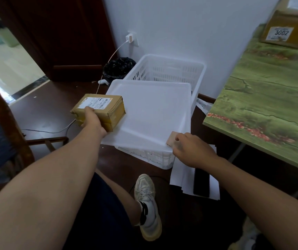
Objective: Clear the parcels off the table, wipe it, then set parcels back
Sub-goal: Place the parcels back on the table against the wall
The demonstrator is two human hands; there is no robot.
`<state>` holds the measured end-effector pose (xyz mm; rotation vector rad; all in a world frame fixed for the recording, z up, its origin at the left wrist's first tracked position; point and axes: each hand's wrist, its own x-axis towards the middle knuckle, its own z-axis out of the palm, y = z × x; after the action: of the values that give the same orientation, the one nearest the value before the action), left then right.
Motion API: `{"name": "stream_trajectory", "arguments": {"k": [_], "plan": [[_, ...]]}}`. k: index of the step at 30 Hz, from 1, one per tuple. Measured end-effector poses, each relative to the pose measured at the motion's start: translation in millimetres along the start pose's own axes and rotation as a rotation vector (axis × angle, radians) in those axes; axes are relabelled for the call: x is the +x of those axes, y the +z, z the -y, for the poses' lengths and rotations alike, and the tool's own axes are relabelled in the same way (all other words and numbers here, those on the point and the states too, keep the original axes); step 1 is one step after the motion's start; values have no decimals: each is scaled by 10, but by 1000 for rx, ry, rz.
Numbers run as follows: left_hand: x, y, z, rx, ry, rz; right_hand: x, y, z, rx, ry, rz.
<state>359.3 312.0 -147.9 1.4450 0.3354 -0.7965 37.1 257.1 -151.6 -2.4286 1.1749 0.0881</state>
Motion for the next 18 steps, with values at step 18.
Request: {"name": "stream_trajectory", "arguments": {"k": [18], "plan": [[-177,70,283,1,45,-136,42,23,-41,-21,46,-26]]}}
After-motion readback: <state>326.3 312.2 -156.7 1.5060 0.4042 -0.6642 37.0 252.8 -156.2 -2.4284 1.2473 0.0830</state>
